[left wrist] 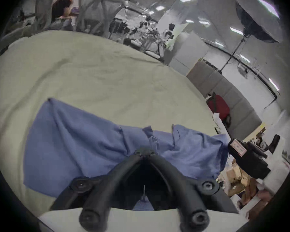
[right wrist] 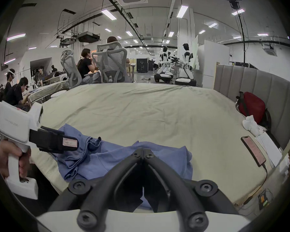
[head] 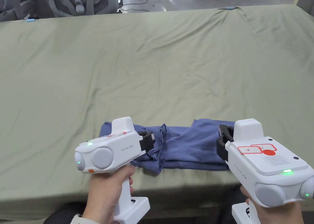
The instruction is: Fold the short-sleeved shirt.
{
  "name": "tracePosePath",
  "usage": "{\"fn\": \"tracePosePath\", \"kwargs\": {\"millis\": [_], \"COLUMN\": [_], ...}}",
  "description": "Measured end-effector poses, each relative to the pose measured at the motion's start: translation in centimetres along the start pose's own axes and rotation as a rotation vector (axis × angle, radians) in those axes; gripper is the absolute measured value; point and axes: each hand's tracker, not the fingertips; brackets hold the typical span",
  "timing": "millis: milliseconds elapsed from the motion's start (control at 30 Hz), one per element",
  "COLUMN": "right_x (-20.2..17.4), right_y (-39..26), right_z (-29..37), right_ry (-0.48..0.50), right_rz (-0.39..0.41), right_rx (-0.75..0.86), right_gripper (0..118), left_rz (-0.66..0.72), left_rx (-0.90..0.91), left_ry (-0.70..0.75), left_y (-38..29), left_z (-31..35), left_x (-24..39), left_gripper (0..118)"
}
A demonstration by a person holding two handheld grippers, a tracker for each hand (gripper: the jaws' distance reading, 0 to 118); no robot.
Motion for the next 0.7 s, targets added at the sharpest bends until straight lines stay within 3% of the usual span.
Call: {"fn": "tracePosePath", "kwargs": {"millis": [67,133,167,200,233,267,300,400,600,633,700], "right_x": [-0.3,-0.4,-0.5,-0.7,-0.8,-1.0,-1.2,-2.0,-2.3,-2.1,-1.9], "right_y": [0.0,0.0,0.0,-0.1,-0.1,-0.1,-0.1,-0.2,0.2,0.3,0.5], "right_z": [0.0,0.1,0.1,-0.1,-0.3,-0.5,-0.7,-0.9,-0.9,-0.9,-0.7], "right_ry": [-0.001,0.000,0.003,0.002,-0.001,0.001,0.005,0.012,0.014,0.009,-0.002], "right_rz": [0.008,0.012,0.013,0.015,0.019,0.019,0.019,0.034,0.043,0.041,0.039], "right_rx": [-0.007,-0.005,-0.004,-0.005,-0.009,-0.017,-0.022,-0.034,-0.041,-0.038,-0.034], "right_gripper": [0,0,0,0,0,0,0,0,0,0,0], "left_rz": [0.038,0.108,0.142,0.175,0.232,0.307,0.392,0.584,0.749,0.769,0.815], "left_rx": [0.049,0.129,0.175,0.200,0.185,0.176,0.217,0.189,0.145,0.143,0.124], "left_ry": [0.025,0.047,0.048,0.055,0.072,0.087,0.077,0.021,-0.349,-0.325,-0.262], "left_y": [0.5,0.9,0.9,0.9,0.8,0.5,0.0,-1.2,-2.0,-2.0,-2.1], "left_z": [1.4,3.5,4.5,5.2,5.5,5.9,6.6,5.9,2.6,1.9,0.7], "left_x": [-2.0,-4.5,-6.0,-8.0,-9.7,-11.3,-12.7,-16.4,-14.6,-14.2,-13.6], "left_gripper": [0,11,11,37,84,112,118,109,104,83,13]}}
